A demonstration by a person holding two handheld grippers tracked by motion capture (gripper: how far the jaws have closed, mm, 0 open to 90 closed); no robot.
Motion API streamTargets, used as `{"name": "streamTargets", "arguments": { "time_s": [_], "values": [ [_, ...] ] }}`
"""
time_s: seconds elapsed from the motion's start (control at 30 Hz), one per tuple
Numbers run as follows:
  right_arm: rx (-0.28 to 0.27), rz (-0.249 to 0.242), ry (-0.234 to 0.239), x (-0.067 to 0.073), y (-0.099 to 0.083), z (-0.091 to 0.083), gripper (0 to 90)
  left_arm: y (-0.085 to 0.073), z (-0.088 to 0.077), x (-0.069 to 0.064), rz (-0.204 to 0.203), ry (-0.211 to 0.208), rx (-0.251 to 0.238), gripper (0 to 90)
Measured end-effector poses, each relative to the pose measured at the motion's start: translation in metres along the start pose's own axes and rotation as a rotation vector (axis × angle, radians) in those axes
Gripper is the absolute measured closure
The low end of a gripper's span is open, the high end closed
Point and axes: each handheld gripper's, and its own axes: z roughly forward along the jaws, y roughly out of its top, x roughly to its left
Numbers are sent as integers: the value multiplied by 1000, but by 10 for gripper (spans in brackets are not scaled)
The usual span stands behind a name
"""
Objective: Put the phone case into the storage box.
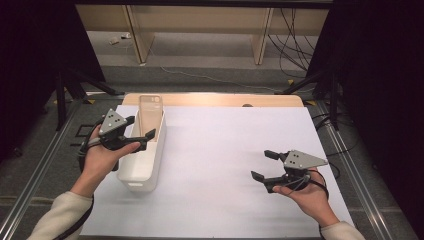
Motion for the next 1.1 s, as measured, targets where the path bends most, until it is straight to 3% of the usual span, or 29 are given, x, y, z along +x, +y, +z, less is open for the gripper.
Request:
{"name": "streamTargets", "arguments": {
  "time_s": [1.1],
  "values": [
    [-1, 0, 3, 1, 0, 0, 177, -14, -11, -25, 21, -48, -6, 153]
  ]
}}
